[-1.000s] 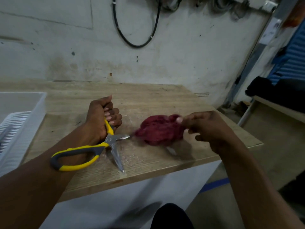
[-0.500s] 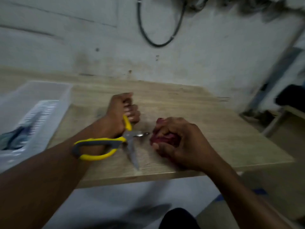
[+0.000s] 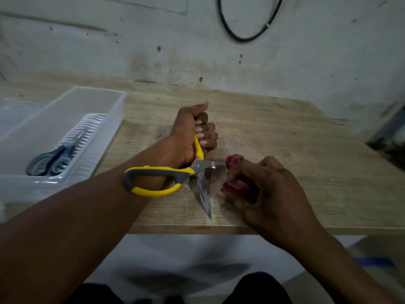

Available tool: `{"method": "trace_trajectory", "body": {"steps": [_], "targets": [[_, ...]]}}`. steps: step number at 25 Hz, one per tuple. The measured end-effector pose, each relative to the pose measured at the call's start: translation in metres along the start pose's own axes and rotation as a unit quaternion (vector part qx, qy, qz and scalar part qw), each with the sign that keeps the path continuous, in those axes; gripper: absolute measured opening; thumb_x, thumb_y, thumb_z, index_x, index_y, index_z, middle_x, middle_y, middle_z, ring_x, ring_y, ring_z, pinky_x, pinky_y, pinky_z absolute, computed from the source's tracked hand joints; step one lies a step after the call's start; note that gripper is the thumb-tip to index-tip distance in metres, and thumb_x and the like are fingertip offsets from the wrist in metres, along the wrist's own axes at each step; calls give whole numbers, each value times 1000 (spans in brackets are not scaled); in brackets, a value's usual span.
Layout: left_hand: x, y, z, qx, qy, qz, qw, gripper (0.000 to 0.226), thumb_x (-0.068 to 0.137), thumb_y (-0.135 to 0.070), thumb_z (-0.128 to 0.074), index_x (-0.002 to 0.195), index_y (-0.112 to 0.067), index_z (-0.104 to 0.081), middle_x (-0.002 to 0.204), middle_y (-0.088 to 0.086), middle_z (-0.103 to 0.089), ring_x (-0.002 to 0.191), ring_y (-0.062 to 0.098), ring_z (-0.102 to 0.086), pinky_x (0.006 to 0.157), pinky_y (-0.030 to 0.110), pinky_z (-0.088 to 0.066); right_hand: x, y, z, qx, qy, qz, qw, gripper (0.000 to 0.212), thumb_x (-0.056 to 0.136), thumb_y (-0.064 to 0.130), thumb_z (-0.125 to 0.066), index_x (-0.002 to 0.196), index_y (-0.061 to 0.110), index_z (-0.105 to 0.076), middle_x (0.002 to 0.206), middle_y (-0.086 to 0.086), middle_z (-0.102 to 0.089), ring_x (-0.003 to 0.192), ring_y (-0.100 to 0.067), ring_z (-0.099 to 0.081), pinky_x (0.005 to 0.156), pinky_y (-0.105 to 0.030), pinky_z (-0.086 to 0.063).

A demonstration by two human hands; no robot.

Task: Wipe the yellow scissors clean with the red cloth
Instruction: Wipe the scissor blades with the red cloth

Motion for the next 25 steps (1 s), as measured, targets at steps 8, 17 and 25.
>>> {"method": "trace_trajectory", "body": {"steps": [8, 17, 25], "targets": [[-4, -2, 0, 4, -24, -9, 1000, 55, 101, -37, -50, 54, -18, -29, 41, -3, -21, 32, 12, -21, 36, 14, -24, -23, 6, 6, -37, 98, 58, 993, 32, 85, 68, -61, 92, 43, -80, 115, 24, -59, 105, -14, -50, 83, -37, -51], [-4, -2, 1, 5, -19, -9, 1000, 54, 100, -38, -51, 55, -18, -27, 40, -3, -21, 31, 12, -22, 39, 12, -24, -2, 6, -3, 48, 85, -8, 995, 24, 74, 19, -90, 86, 36, -78, 87, 21, -64, 93, -1, -53, 74, -23, -49], [-2, -7, 5, 0, -31, -36, 999, 64, 106, -41, -42, 48, -17, -31, 39, -3, -20, 30, 10, -20, 39, 10, -24, 14, 30, -23, 65, 11, 19, 998, 13, 67, 22, -70, 69, 32, -77, 70, 20, -64, 80, -5, -46, 64, -18, -40]]}}
Point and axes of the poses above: each hand's wrist, its own x-axis towards the middle knuckle, its own z-axis out of the back of the hand, y = z × x, the point moved 7 cm from there along x, towards the middle knuckle
